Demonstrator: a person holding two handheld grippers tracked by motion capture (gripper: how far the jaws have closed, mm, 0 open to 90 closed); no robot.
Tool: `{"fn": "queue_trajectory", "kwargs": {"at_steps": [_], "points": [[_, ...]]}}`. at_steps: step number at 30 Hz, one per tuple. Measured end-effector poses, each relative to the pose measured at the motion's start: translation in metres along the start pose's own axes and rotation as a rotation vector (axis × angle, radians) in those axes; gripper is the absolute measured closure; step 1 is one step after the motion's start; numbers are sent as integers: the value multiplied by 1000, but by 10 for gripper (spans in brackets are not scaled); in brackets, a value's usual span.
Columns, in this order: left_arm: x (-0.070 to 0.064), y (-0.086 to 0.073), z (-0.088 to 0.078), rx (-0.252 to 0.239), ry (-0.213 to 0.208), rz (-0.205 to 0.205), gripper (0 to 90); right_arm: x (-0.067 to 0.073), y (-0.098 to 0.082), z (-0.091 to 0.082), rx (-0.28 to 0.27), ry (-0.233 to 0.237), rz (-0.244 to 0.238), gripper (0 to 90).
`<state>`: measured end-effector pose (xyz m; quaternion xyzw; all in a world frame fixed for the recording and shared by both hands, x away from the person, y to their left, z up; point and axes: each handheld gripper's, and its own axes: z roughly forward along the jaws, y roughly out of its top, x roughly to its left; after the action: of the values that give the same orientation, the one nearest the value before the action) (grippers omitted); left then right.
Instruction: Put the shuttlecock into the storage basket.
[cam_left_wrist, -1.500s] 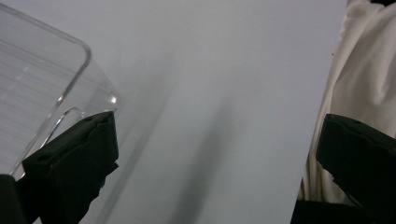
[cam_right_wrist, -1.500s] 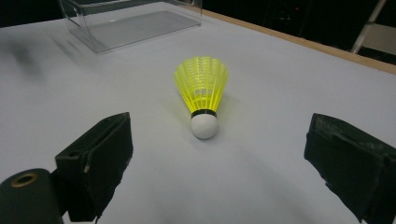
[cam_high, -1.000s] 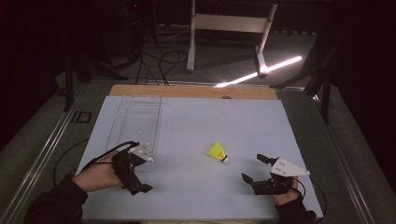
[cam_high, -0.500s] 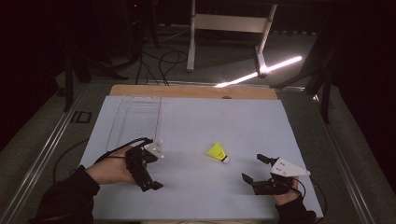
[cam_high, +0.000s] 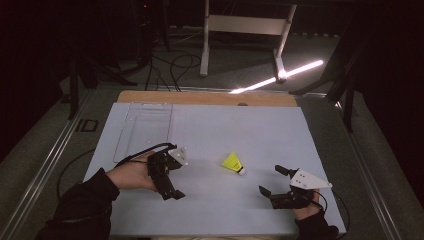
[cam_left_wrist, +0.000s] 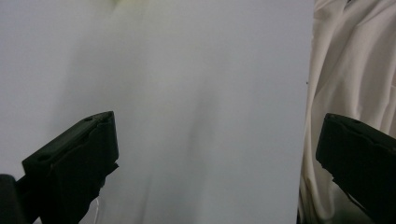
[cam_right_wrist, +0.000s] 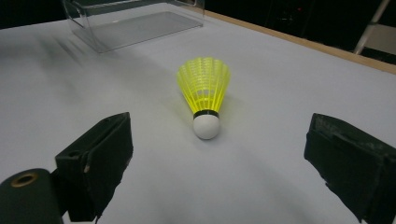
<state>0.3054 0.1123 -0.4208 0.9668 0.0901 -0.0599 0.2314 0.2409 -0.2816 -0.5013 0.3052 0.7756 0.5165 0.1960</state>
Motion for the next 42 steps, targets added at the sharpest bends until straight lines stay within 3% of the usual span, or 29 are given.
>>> {"fn": "queue_trajectory", "kwargs": {"at_steps": [9, 15, 19, 26, 30, 42], "points": [[7, 17, 6, -24, -8, 19, 0, 0, 0, 0, 6, 4, -4, 80], [14, 29, 14, -8, -33, 43, 1, 0, -1, 1, 6, 7, -2, 80], [17, 35, 17, -10, -24, 54, 1, 0, -1, 2, 12, 12, -2, 81], [24, 47, 24, -25, -59, 61, 1, 0, -1, 2, 12, 15, 1, 81], [29, 55, 27, -39, -44, 67, 1, 0, -1, 2, 12, 19, -1, 81], [40, 79, 41, -41, -67, 89, 2, 0, -2, 3, 16, 29, 3, 81]]}}
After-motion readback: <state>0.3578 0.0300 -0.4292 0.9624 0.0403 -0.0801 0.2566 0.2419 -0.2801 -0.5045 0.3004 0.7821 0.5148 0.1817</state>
